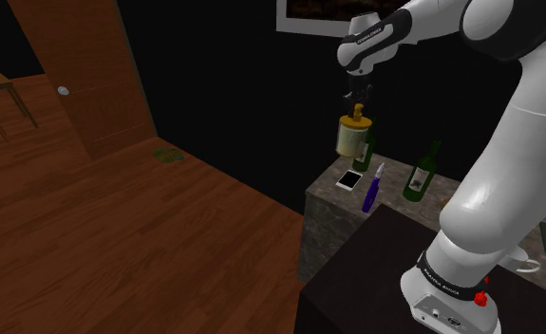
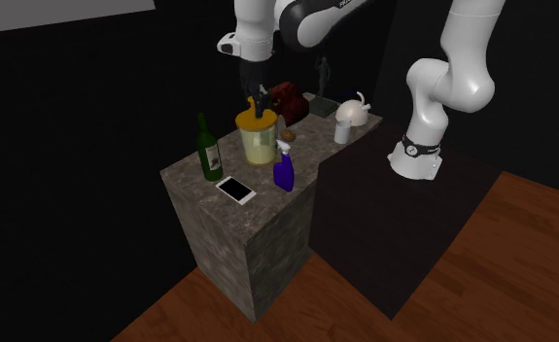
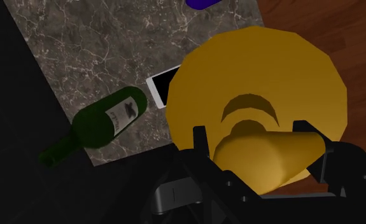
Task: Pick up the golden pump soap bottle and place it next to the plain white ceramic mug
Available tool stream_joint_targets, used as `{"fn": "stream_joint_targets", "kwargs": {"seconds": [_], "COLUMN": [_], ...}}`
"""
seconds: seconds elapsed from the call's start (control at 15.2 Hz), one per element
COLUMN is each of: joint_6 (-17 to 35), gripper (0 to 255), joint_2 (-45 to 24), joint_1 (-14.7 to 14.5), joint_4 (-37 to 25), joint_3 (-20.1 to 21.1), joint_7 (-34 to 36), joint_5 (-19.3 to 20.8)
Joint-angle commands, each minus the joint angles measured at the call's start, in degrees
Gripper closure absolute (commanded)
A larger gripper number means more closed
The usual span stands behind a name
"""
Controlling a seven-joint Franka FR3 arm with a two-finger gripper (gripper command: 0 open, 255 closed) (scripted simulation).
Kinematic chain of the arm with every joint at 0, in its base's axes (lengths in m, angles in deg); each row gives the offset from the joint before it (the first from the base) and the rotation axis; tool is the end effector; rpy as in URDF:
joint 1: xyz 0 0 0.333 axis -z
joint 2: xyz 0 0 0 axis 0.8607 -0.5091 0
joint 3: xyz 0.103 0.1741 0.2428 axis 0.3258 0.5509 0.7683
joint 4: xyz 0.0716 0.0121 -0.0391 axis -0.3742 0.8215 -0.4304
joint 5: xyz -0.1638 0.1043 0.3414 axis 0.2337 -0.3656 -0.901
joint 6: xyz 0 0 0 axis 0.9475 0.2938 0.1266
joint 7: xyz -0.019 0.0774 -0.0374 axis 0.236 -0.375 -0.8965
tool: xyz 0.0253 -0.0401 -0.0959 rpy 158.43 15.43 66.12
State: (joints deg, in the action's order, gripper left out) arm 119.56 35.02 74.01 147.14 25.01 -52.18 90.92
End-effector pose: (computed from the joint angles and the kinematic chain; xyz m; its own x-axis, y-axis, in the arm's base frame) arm 0.4900 -0.3116 0.4414 0.9805 -0.1953 -0.0196 -0.1881 -0.9636 0.1902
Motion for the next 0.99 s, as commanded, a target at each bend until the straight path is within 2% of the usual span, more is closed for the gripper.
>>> {"fn": "stream_joint_targets", "kwargs": {"seconds": [0.0,0.46,0.92], "joint_6": [-1.1,1.8,3.0], "gripper": [255,255,255], "joint_2": [0.5,11.7,21.6], "joint_1": [0.0,3.1,7.5], "joint_4": [-0.6,12.1,21.5], "joint_3": [0.0,-3.1,-6.9], "joint_7": [-0.1,-3.9,-8.9], "joint_5": [0.1,4.2,8.9]}}
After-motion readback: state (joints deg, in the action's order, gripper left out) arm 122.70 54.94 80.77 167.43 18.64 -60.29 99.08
